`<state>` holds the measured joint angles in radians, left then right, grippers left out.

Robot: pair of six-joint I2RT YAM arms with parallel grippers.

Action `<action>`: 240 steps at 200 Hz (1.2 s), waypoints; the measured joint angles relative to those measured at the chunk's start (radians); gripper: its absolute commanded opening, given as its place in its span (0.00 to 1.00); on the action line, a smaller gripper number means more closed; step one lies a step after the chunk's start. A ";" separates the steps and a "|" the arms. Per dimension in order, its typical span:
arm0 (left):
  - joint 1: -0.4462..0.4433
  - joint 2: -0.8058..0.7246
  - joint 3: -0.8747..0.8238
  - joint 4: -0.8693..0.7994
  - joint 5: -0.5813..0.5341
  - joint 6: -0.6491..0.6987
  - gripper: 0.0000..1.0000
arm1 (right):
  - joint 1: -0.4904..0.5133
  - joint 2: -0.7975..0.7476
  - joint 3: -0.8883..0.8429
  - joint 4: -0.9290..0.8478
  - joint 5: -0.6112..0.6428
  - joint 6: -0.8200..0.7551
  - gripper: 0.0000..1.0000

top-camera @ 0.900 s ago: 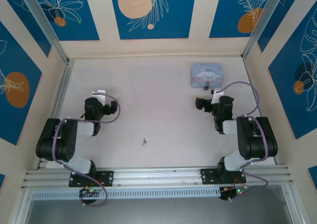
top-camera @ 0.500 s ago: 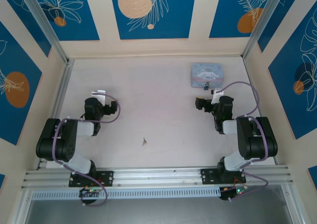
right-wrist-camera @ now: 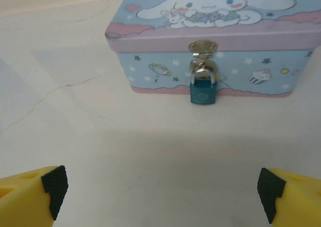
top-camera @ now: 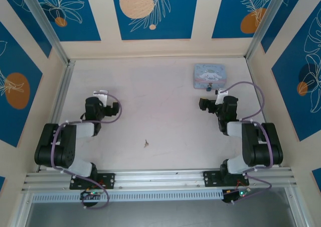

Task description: Unlock the padlock with the key

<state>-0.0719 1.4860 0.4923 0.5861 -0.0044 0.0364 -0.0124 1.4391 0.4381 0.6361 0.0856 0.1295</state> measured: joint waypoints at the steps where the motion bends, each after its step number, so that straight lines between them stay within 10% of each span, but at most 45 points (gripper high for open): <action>1: 0.000 -0.004 0.009 -0.015 0.001 0.000 0.99 | 0.000 -0.004 0.003 -0.008 0.001 0.001 0.99; 50: 0.000 -0.107 0.291 -0.365 -0.007 -0.108 1.00 | -0.053 -0.095 0.446 -0.479 0.049 0.279 1.00; 116: -0.003 -0.124 0.388 -0.688 0.058 -0.313 1.00 | -0.203 0.423 1.118 -0.947 -0.037 0.520 0.90; 240: -0.102 -0.097 0.491 -0.834 0.169 -0.369 1.00 | -0.129 0.960 1.667 -1.201 -0.153 0.468 0.62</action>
<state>-0.1738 1.3895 0.9836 -0.2481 0.1650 -0.3321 -0.1410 2.3993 2.1048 -0.5652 -0.0677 0.5980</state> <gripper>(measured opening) 0.998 0.642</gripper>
